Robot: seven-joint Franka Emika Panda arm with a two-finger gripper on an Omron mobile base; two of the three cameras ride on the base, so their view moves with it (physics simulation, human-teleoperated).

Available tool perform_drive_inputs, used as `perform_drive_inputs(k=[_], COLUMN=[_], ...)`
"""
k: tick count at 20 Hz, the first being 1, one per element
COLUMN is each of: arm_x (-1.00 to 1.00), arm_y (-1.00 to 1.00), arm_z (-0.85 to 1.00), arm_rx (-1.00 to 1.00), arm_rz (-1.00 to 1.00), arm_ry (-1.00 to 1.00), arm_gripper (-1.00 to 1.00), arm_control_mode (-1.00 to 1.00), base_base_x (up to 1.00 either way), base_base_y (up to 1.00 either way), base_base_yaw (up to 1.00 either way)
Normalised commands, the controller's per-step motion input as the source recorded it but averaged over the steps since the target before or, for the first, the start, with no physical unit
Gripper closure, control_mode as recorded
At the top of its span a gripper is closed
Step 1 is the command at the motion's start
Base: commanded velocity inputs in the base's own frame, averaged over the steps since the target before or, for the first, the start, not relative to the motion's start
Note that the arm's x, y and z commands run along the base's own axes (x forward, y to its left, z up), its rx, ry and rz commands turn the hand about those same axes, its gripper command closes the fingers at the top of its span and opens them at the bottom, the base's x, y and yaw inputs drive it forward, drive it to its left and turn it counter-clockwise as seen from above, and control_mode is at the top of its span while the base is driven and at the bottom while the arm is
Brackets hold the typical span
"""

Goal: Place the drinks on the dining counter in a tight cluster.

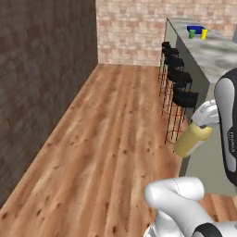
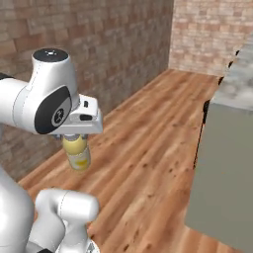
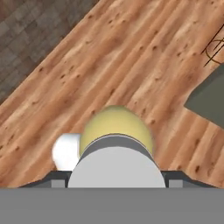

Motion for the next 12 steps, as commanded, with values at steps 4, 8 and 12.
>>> perform_drive_inputs(k=[4, 8, 12], arm_x=[0.00, 0.00, 0.00], arm_y=[0.00, 0.00, 0.00], arm_z=[0.00, 0.00, 0.00], arm_rx=[0.00, 0.00, 0.00], arm_rz=[0.00, 0.00, 0.00], arm_ry=[0.00, 0.00, 0.00], arm_gripper=[1.00, 1.00, 1.00], arm_control_mode=[1.00, 1.00, 1.00], base_base_x=[1.00, 1.00, 1.00], base_base_y=[0.86, 0.82, 0.77], base_base_yaw=[-0.58, -0.60, -0.62])
